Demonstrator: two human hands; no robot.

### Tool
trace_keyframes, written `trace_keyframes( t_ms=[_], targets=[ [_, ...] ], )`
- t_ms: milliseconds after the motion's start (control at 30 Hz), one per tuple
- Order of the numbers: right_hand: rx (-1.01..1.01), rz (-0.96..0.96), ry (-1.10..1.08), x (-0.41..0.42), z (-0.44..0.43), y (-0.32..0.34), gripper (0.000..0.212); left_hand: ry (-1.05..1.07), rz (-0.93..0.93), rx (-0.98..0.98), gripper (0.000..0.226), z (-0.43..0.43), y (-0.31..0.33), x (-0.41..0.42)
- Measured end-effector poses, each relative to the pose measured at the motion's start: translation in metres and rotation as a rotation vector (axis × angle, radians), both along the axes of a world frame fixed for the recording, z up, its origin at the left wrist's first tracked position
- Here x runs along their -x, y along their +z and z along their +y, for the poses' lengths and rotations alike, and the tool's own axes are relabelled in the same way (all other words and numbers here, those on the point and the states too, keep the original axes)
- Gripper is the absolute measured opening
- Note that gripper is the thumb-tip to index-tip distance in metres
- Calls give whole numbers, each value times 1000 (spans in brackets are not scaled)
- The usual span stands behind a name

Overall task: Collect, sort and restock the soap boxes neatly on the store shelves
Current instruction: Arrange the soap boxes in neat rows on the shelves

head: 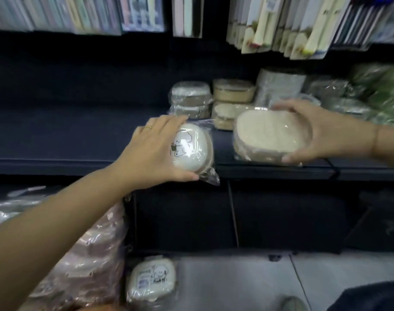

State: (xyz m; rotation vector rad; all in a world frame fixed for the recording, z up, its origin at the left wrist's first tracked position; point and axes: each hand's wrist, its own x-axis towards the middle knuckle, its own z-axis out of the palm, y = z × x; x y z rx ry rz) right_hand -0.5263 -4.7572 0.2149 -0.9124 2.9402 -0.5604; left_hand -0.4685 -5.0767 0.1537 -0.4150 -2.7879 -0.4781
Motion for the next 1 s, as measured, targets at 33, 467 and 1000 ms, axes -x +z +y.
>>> trace_keyframes(
  t_ms=[33, 467, 1000],
  targets=[
    [22, 66, -44, 24, -2, 1, 113, 24, 7, 23, 118, -3, 1, 14],
    [-98, 9, -159, 172, -49, -19, 57, 130, -29, -86, 125, -51, -52, 83],
    [84, 260, 126, 52, -197, -114, 62, 168, -273, 194, 119, -114, -72, 59]
  ],
)
